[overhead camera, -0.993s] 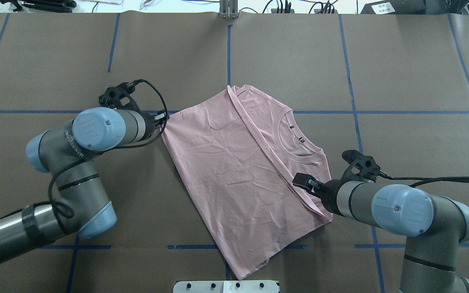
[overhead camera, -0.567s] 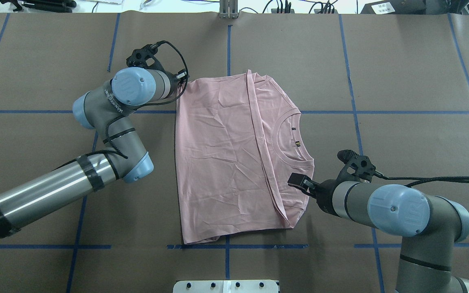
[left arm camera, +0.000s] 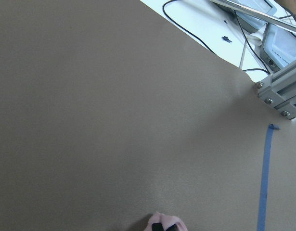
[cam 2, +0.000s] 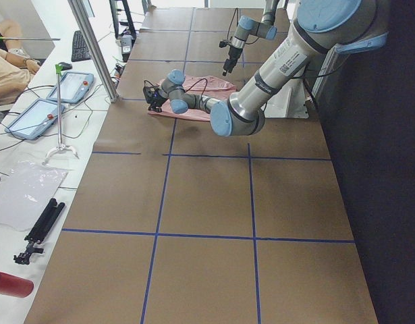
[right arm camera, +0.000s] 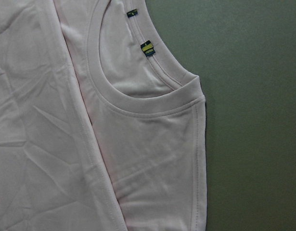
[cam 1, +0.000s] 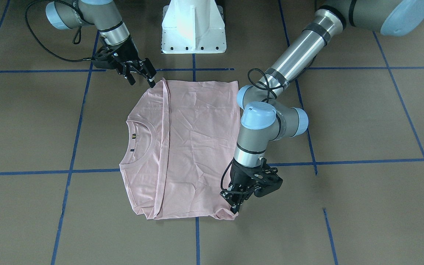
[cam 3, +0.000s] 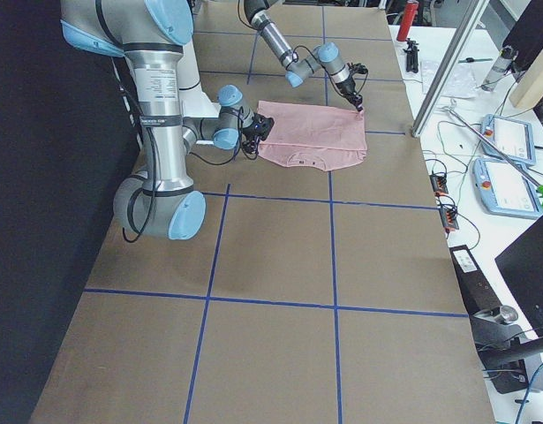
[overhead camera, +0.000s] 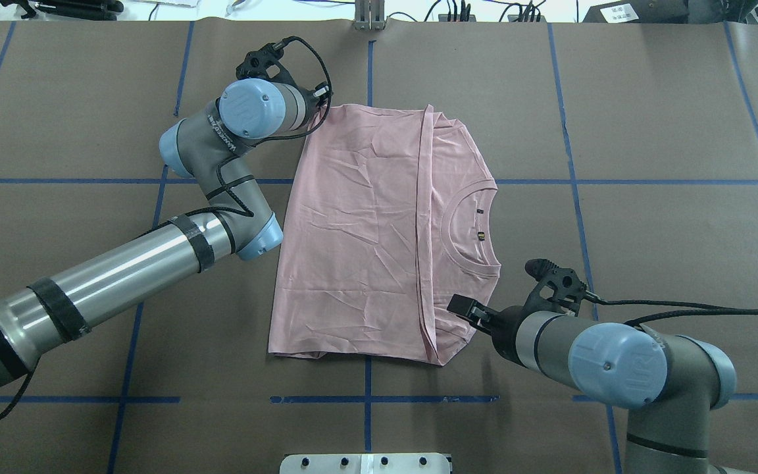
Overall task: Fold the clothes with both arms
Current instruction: 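Release the left gripper and move the right gripper to the near side edge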
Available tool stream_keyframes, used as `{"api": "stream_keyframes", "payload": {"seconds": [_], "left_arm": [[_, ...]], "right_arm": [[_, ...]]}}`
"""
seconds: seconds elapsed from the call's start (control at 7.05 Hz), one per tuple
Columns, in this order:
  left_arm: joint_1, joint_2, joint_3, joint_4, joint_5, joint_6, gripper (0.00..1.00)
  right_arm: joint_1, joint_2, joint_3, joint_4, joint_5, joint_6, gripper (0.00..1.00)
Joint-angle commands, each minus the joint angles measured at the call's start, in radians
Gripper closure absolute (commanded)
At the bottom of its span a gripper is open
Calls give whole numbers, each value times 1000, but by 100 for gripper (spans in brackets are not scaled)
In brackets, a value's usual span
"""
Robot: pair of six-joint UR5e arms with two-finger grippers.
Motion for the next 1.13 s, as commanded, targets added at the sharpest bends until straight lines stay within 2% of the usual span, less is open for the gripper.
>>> {"api": "stream_keyframes", "payload": {"seconds": [0.0, 0.14, 0.28, 0.43, 0.57, 0.85, 0.99], "left_arm": [[-4, -6, -15, -18, -3, -15, 63], [-4, 46, -126, 8, -9, -17, 57], [-5, 141, -263, 15, -10, -17, 57], [-7, 154, -275, 16, -10, -19, 57], [-7, 152, -276, 17, -10, -22, 57], [-5, 152, -281, 17, -10, -51, 57], [-5, 152, -281, 17, -10, -51, 57]], "right_arm": [[-33, 140, -67, -159, -46, 17, 0], [-53, 179, -66, -242, -44, 78, 0], [-84, 179, -70, -249, -46, 145, 0], [-87, 181, -76, -249, -44, 169, 2], [-89, 184, -87, -249, -46, 207, 12], [-89, 210, -121, -251, -46, 265, 22], [-90, 211, -121, -251, -44, 269, 32]]}}
